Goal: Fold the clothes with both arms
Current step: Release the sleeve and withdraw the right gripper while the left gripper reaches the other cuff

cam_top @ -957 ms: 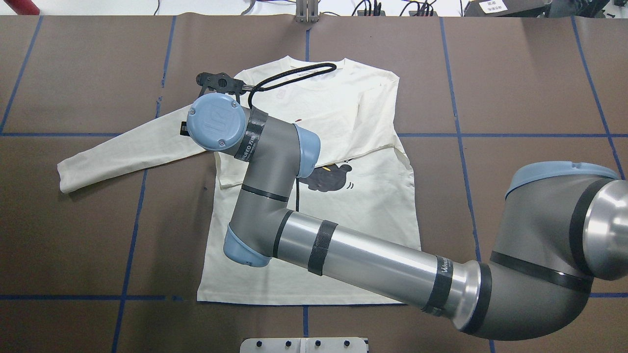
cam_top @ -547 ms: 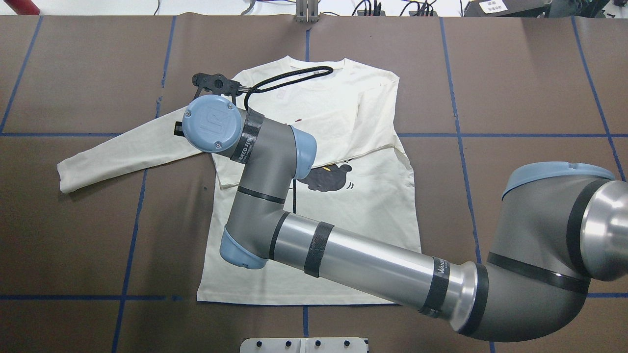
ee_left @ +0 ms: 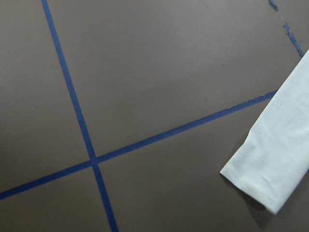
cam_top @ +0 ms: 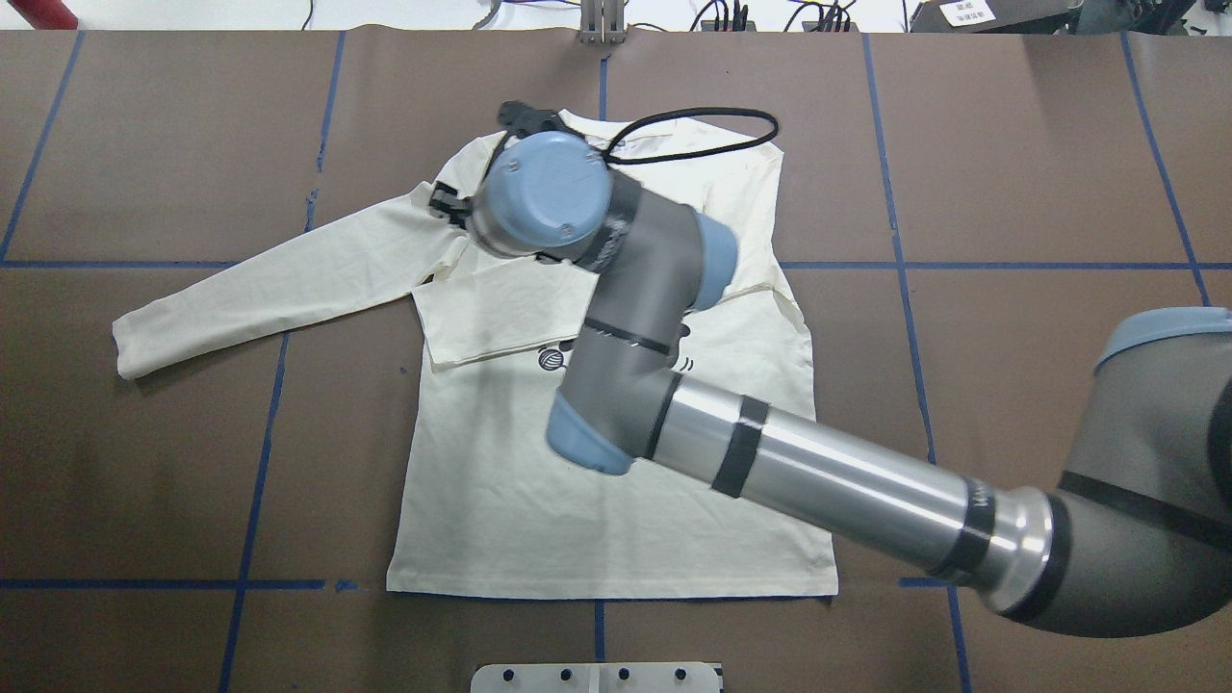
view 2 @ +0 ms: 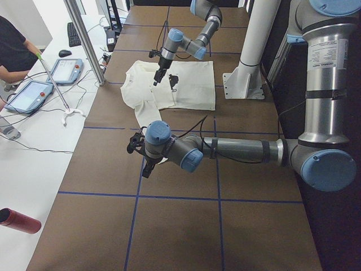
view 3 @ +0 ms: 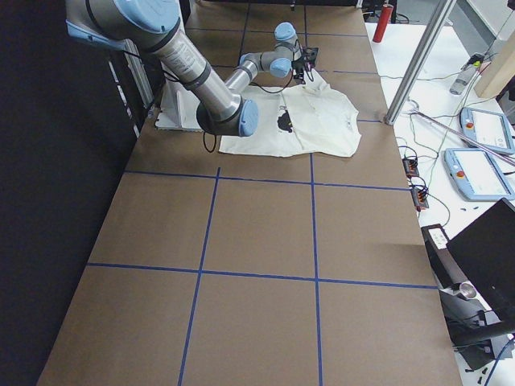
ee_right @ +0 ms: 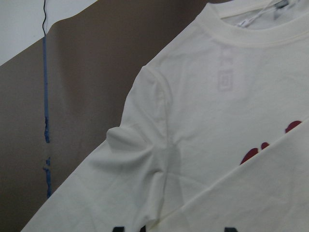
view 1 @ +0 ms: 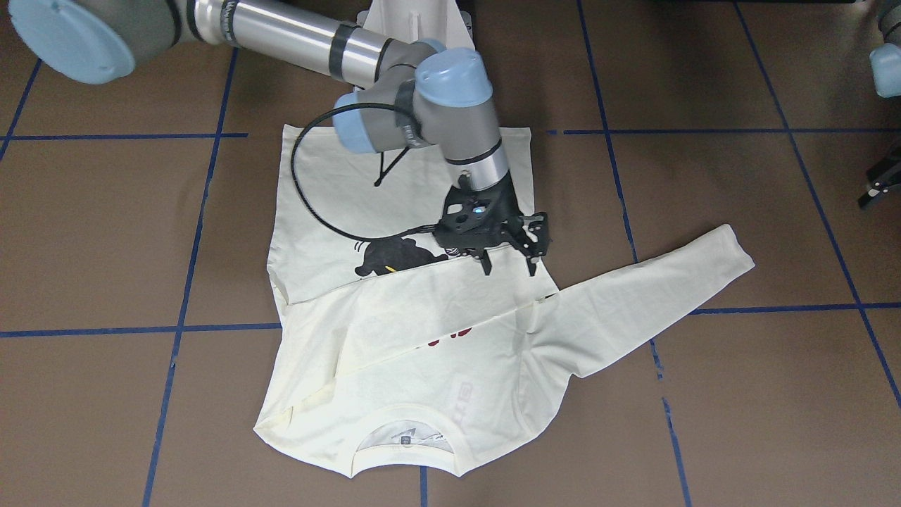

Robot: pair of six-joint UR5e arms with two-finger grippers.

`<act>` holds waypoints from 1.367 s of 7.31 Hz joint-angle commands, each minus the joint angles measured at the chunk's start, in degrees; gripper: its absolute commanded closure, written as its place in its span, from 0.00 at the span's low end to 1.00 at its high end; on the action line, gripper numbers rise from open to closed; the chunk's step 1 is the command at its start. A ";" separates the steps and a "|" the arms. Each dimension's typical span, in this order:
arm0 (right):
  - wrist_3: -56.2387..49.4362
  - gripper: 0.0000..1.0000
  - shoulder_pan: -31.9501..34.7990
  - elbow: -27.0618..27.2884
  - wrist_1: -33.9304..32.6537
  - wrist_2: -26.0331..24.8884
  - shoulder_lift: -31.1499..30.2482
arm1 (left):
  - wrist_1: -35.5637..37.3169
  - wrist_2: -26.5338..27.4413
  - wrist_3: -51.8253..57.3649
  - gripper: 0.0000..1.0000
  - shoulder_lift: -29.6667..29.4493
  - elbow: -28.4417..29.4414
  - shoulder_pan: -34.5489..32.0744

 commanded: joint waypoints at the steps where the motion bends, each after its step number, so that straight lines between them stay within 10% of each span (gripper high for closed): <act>1: -2.56 0.25 8.79 13.34 0.00 12.65 -14.16 | -7.58 3.86 -11.74 0.00 -2.70 5.13 9.41; 4: -11.61 0.24 18.82 24.20 0.18 23.75 -27.82 | -10.51 11.28 -23.72 0.12 -4.90 7.75 16.75; 8: -11.80 0.22 18.84 25.88 0.27 23.51 -30.48 | -10.17 11.80 -26.00 0.26 -6.66 10.41 20.44; 9: -11.80 0.02 18.76 25.88 0.18 22.99 -30.40 | -10.08 11.80 -26.18 0.35 -6.66 10.41 21.13; 10: -11.80 0.04 18.75 25.88 0.18 23.07 -30.40 | -9.99 11.72 -26.27 0.60 -6.66 10.24 21.14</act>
